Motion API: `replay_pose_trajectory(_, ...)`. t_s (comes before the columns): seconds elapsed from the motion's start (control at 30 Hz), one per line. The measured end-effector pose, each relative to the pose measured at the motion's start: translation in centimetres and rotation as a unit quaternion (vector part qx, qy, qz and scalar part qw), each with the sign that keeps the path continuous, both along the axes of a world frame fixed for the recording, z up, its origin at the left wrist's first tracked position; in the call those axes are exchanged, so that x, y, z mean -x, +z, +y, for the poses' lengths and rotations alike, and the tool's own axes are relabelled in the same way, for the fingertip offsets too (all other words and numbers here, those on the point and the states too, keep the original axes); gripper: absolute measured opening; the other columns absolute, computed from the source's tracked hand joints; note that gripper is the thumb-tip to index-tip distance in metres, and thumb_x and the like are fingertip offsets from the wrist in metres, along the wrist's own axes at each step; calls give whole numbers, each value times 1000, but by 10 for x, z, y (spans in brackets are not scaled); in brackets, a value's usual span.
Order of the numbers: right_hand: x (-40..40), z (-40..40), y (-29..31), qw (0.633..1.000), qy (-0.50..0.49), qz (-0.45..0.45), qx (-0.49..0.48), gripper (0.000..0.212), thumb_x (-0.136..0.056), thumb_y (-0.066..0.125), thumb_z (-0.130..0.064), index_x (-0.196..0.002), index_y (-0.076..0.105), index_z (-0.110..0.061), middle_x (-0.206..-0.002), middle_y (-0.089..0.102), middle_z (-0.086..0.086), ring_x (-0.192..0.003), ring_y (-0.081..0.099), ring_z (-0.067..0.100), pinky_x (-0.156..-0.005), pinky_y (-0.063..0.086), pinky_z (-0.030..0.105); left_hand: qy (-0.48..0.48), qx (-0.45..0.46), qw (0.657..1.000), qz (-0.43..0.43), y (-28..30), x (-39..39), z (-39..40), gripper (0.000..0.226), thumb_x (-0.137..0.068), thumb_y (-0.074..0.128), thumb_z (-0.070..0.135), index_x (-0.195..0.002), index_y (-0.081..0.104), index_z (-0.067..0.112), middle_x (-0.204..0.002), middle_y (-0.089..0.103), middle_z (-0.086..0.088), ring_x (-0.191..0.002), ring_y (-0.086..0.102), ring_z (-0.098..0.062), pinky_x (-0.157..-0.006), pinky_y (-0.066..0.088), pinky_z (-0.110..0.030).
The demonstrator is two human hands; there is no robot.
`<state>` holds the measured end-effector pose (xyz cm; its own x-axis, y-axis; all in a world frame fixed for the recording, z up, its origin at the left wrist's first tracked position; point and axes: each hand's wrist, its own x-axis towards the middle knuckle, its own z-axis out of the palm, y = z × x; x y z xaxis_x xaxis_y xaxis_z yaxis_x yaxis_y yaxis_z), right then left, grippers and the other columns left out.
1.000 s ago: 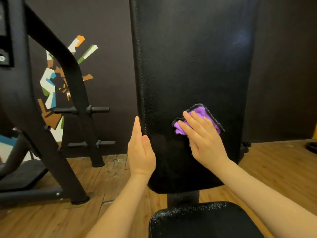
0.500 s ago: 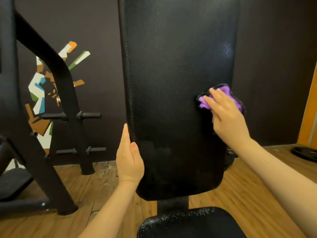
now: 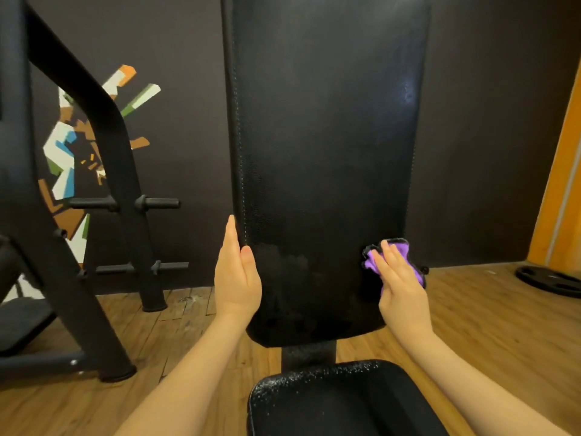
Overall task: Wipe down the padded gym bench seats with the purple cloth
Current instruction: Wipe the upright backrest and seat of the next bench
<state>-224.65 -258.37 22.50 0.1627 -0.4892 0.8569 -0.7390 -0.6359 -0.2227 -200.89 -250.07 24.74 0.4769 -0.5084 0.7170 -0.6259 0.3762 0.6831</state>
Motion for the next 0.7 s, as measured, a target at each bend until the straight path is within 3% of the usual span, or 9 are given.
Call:
replay_pose_trajectory(0.07,-2,11,10,999,26,-25,-27,59,-79,59,17,-131,51,-9,-138,38,-3,-132,40,26,-107,24,37,-22,-43,999,-15,2,-4,10,55,-103,32,18,-152,8,24,-154,21,12,-133,15,8,-105,12,-7)
replay_pose_trajectory(0.23,-52,45,55,990,118,12,75,63,-72,62,20,-129,52,-5,-136,50,13,-130,36,24,-106,25,43,-74,-138,987,-33,4,-14,31,66,-101,43,17,-153,3,26,-150,17,21,-129,17,5,-102,17,-16)
replay_pose_trajectory(0.4,-129,53,90,965,179,117,149,65,-65,69,16,-126,56,-5,-136,50,16,-132,37,32,-106,20,48,-71,-132,989,-13,-1,-13,35,71,-96,54,16,-152,12,29,-151,30,15,-133,26,3,-103,24,-18)
replay_pose_trajectory(0.5,-146,50,75,968,150,137,145,71,-62,76,11,-127,56,-7,-137,50,14,-130,41,32,-104,17,50,-91,-121,988,33,-2,-13,33,70,-95,56,10,-151,18,28,-144,38,15,-135,36,-5,-105,30,-20)
replay_pose_trajectory(0.6,-138,51,42,973,136,133,133,73,-63,76,8,-130,53,-11,-139,48,11,-132,35,26,-105,19,50,-104,-111,985,79,-5,-12,32,67,-93,57,6,-150,24,22,-142,43,12,-130,39,-2,-106,32,-20)
replay_pose_trajectory(0.7,-123,49,14,963,120,191,146,72,-63,77,3,-130,54,-12,-139,49,8,-132,37,24,-106,24,48,-131,-139,978,82,-5,-12,35,70,-94,53,1,-151,19,22,-148,39,7,-134,35,-4,-112,30,-26)
